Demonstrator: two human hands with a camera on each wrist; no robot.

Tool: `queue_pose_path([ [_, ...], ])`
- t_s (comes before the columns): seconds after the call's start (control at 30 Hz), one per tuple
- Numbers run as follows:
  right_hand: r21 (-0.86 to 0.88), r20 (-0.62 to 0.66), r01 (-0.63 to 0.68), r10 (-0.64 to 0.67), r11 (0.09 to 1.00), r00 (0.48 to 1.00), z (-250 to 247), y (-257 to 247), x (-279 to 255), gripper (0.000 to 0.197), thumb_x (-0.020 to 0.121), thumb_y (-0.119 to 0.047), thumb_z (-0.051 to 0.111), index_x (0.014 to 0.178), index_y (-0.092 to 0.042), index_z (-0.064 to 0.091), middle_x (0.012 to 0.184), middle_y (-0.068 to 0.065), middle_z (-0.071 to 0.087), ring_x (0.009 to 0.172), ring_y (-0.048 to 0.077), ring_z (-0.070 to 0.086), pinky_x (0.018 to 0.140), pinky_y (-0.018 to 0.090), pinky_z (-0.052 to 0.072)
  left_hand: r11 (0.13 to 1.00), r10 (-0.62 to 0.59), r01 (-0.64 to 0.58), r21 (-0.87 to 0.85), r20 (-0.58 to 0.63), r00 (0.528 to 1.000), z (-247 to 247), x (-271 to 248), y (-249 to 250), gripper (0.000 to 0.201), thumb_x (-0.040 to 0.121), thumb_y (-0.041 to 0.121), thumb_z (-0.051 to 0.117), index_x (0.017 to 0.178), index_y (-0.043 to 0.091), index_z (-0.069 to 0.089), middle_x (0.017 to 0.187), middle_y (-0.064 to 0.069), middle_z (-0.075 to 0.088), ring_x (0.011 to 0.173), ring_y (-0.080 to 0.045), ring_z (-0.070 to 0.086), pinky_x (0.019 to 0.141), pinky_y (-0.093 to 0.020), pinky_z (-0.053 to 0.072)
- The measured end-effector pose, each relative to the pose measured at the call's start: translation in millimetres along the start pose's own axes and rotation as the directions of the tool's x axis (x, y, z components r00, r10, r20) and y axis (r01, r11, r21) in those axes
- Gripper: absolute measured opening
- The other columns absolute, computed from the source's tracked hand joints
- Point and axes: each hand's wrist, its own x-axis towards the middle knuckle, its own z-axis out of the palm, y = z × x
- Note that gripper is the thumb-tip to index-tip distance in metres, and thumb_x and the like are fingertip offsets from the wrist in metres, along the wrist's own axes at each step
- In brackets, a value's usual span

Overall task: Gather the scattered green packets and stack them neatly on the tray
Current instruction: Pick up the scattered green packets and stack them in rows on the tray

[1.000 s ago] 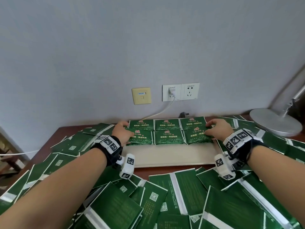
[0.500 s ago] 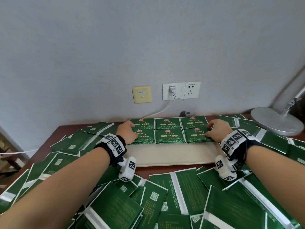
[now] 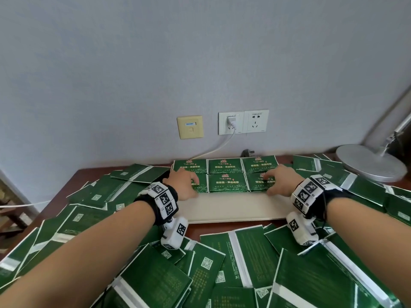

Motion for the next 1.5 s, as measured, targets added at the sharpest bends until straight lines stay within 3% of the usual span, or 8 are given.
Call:
queue_pose_path([
  [0.07, -0.003, -0.012, 0.004, -0.004, 1.000, 1.000, 0.3, 0.6, 2.2, 0.053, 0.081, -0.023, 0.073, 0.131, -0.030, 0.058, 0.134, 0.008, 0.045, 0.109, 0.025, 0.057, 0.089, 0.030, 0.050, 1.000, 0.013, -0.013, 0.014, -0.004, 1.000, 1.6, 2.8, -1.8, 0.036, 0.079, 0.032, 0.073, 0.113, 0.041, 0.062, 0.137, -0.004, 0.044, 0.128, -0.031, 0.041, 0.102, -0.046, 0.040],
  [0.2, 0.000, -0.028, 0.004, -0.004, 1.000, 1.000, 0.5, 0.4, 3.8, 0.048, 0.078, -0.021, 0.073, 0.123, -0.032, 0.061, 0.128, 0.007, 0.047, 0.111, 0.028, 0.053, 0.093, 0.035, 0.049, 0.999, 0.028, -0.028, 0.042, -0.005, 1.000, 1.6, 4.8, -3.3, 0.037, 0.081, 0.030, 0.072, 0.115, 0.040, 0.062, 0.137, -0.005, 0.045, 0.127, -0.032, 0.043, 0.101, -0.045, 0.042],
  [0.5, 0.025, -0.093, -0.020, 0.023, 0.999, 0.995, -12.2, -3.1, -10.0, 0.041, 0.080, -0.033, 0.071, 0.119, -0.027, 0.062, 0.123, 0.009, 0.046, 0.112, 0.032, 0.051, 0.099, 0.041, 0.046, 0.998, 0.042, -0.041, 0.038, -0.046, 0.998, -8.5, -6.0, 2.6, 0.040, 0.083, 0.036, 0.069, 0.121, 0.040, 0.059, 0.135, -0.004, 0.046, 0.127, -0.030, 0.044, 0.101, -0.043, 0.042],
  [0.67, 0.069, -0.078, 0.043, -0.038, 0.997, 0.996, -32.3, -8.6, -39.5, 0.042, 0.082, -0.029, 0.071, 0.121, -0.019, 0.063, 0.123, 0.004, 0.060, 0.098, 0.018, 0.059, 0.085, 0.026, 0.048, 0.997, 0.074, -0.073, 0.018, -0.070, 0.995, -28.3, -33.2, 18.9, 0.040, 0.082, 0.036, 0.069, 0.121, 0.038, 0.061, 0.134, -0.002, 0.050, 0.125, -0.029, 0.047, 0.102, -0.045, 0.042],
  [0.87, 0.083, -0.070, 0.071, -0.065, 0.994, 0.995, -51.9, -14.8, -93.7, 0.047, 0.083, -0.028, 0.069, 0.128, -0.016, 0.059, 0.129, 0.000, 0.060, 0.113, 0.017, 0.057, 0.087, 0.021, 0.042, 0.982, 0.178, -0.181, -0.044, -0.061, 0.982, -46.9, -79.4, 40.2, 0.035, 0.085, 0.030, 0.069, 0.119, 0.031, 0.063, 0.129, 0.001, 0.058, 0.117, -0.022, 0.056, 0.101, -0.037, 0.046],
  [1.07, 0.057, -0.051, 0.047, -0.044, 0.997, 0.998, -55.3, -11.2, -148.5, 0.054, 0.080, -0.028, 0.073, 0.131, -0.017, 0.057, 0.132, 0.001, 0.058, 0.115, 0.019, 0.057, 0.091, 0.024, 0.043, 0.957, 0.285, -0.285, -0.049, -0.007, 0.958, -44.0, -124.6, 63.2, 0.037, 0.088, 0.023, 0.068, 0.125, 0.020, 0.063, 0.123, 0.000, 0.060, 0.113, -0.019, 0.058, 0.095, -0.026, 0.044],
  [1.37, -0.046, 0.033, 0.007, -0.005, 0.999, 0.999, -20.5, 1.8, -208.7, 0.047, 0.077, -0.031, 0.076, 0.120, -0.014, 0.066, 0.121, 0.000, 0.065, 0.107, 0.019, 0.062, 0.088, 0.026, 0.049, 0.936, 0.352, -0.351, -0.040, 0.052, 0.934, -13.8, -170.2, 91.6, 0.035, 0.087, 0.025, 0.069, 0.121, 0.021, 0.064, 0.116, -0.001, 0.061, 0.104, -0.019, 0.060, 0.088, -0.026, 0.046],
  [1.5, -0.083, 0.082, 0.000, 0.007, 0.997, 0.997, -4.3, 6.6, -222.9, 0.047, 0.078, -0.033, 0.076, 0.119, -0.012, 0.066, 0.123, 0.003, 0.064, 0.112, 0.021, 0.060, 0.096, 0.033, 0.049, 0.934, 0.358, -0.356, -0.043, 0.082, 0.930, 3.3, -179.1, 96.9, 0.033, 0.087, 0.024, 0.069, 0.119, 0.021, 0.064, 0.113, -0.001, 0.063, 0.097, -0.017, 0.061, 0.087, -0.028, 0.050],
])
